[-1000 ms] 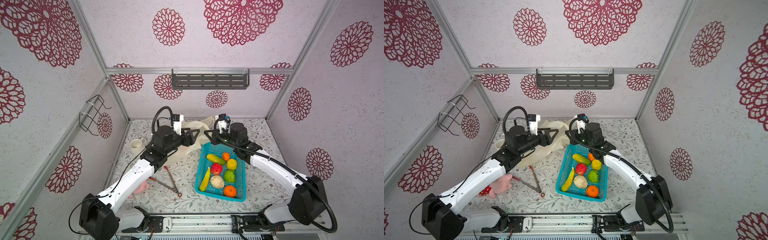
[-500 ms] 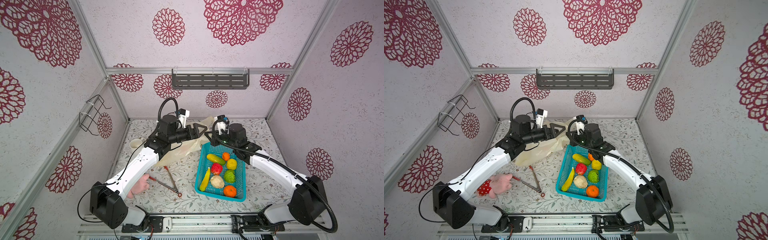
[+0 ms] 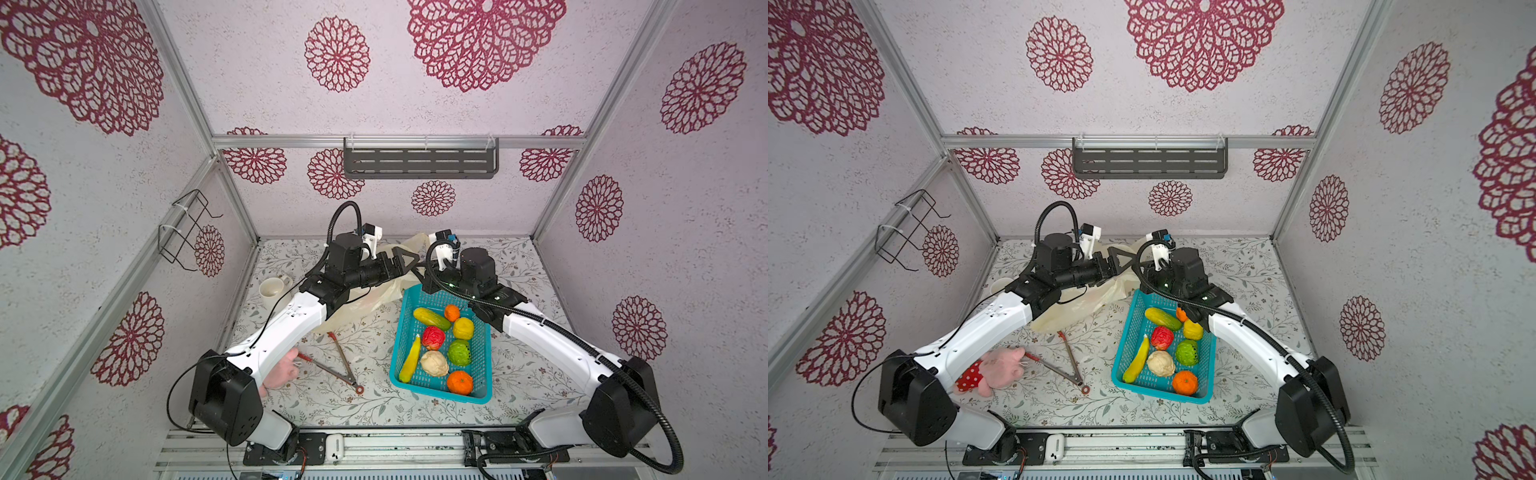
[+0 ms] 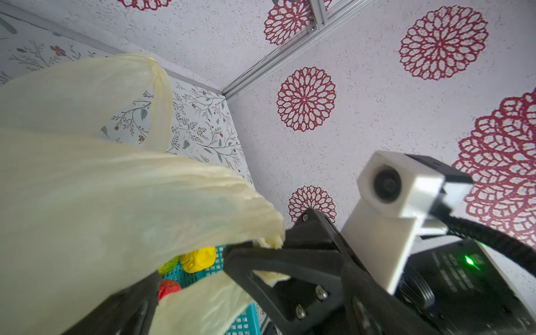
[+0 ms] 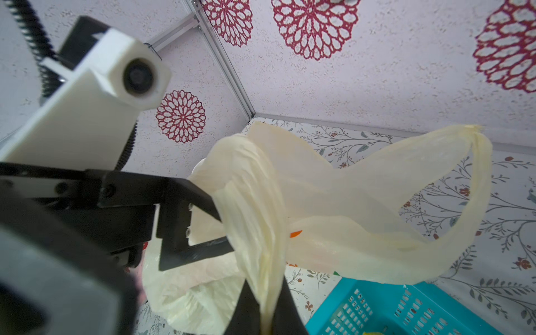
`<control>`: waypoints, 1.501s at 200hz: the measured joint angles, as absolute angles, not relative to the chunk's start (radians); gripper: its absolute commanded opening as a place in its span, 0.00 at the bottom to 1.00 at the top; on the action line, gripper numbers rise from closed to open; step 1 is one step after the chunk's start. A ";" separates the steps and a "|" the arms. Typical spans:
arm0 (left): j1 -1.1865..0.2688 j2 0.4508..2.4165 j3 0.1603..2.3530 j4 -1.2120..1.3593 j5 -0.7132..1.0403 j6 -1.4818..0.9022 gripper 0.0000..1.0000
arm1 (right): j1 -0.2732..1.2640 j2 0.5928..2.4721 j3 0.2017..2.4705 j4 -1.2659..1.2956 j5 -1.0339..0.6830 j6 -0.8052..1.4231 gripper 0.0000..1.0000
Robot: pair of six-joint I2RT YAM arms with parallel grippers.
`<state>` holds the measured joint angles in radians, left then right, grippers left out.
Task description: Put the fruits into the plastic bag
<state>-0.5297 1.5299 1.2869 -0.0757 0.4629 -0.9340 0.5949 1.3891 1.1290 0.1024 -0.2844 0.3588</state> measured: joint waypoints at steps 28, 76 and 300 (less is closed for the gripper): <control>-0.529 1.597 1.303 -0.041 0.456 -0.958 0.96 | 0.604 1.385 1.123 0.102 -0.285 0.351 0.08; -0.530 1.637 1.312 0.009 0.462 -0.999 0.75 | 0.621 1.385 1.119 0.096 -0.285 0.331 0.08; -0.489 1.409 1.157 -0.021 0.625 -1.002 0.00 | 0.453 1.254 1.016 0.029 -0.259 0.430 0.65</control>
